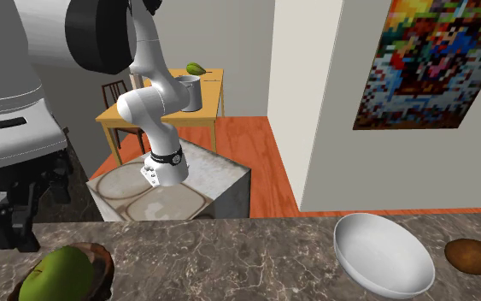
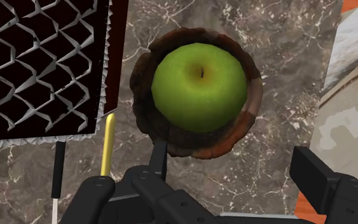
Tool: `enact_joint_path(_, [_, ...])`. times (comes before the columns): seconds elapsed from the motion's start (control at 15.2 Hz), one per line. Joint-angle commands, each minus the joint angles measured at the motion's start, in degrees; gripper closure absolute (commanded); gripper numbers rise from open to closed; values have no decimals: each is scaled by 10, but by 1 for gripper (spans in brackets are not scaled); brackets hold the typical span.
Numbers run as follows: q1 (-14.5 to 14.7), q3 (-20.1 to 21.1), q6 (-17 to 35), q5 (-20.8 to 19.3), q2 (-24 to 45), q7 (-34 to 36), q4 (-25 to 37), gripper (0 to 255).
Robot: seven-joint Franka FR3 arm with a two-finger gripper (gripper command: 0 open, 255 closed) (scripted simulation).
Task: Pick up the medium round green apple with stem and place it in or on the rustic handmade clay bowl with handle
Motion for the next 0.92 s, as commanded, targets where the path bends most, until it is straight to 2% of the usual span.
enact_joint_path(0.0, [0,0,0,0,0,0,0,0])
enact_joint_path(0.07, [0,0,0,0,0,0,0,0])
enact_joint_path(0.33, [7,10,-73,2,-7,0,65,0])
enact_joint_path(0.86, [7,10,-73,2,-7,0,65,0])
